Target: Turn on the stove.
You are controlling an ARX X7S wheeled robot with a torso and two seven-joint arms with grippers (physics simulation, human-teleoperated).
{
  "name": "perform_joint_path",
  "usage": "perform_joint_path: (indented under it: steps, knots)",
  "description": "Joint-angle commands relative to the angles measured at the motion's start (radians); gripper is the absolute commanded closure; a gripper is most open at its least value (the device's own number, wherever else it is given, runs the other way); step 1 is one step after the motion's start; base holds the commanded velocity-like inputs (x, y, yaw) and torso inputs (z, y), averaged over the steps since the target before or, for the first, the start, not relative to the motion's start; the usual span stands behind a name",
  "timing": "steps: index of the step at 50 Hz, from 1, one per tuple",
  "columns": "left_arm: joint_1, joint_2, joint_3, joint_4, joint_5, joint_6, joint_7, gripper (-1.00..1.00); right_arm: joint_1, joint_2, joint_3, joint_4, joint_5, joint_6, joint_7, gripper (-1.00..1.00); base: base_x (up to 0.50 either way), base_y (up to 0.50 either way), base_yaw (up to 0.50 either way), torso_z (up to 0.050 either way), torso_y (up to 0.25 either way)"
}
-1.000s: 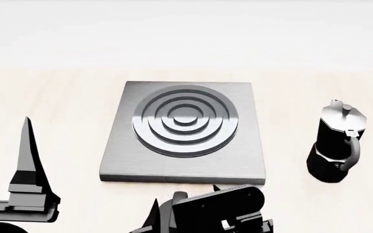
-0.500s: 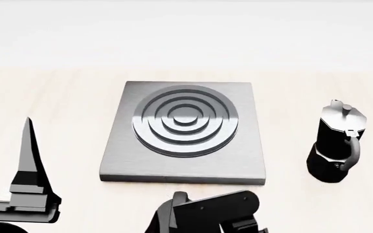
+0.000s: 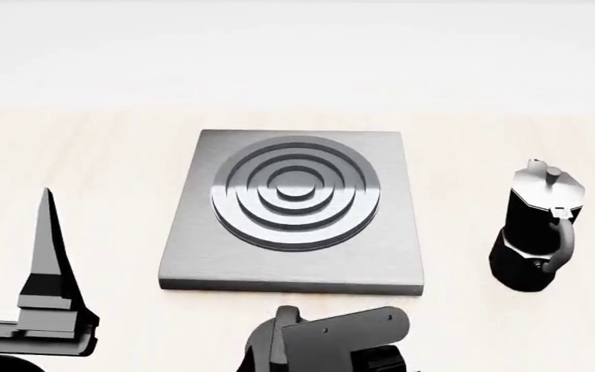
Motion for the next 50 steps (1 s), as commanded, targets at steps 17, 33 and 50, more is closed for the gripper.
perform_joint_path:
  steps: [17,33,50]
  knots:
    - [-0.003,-0.007,0.004,-0.005,-0.009,0.003,-0.009,-1.0,0.021,0.007,0.004,0.144,0.052,-0.081,0.026,-1.0,0.0,0.0,0.0,0.0,0.0]
    - [-0.005,-0.011,0.01,-0.006,-0.01,0.005,-0.015,-1.0,0.026,0.013,0.005,0.221,0.073,-0.146,0.041,-1.0,0.0,0.0,0.0,0.0,0.0]
    - [-0.005,-0.017,0.013,-0.005,-0.013,0.005,-0.021,-1.0,0.045,0.03,-0.037,0.301,0.089,-0.183,0.04,-1.0,0.0,0.0,0.0,0.0,0.0]
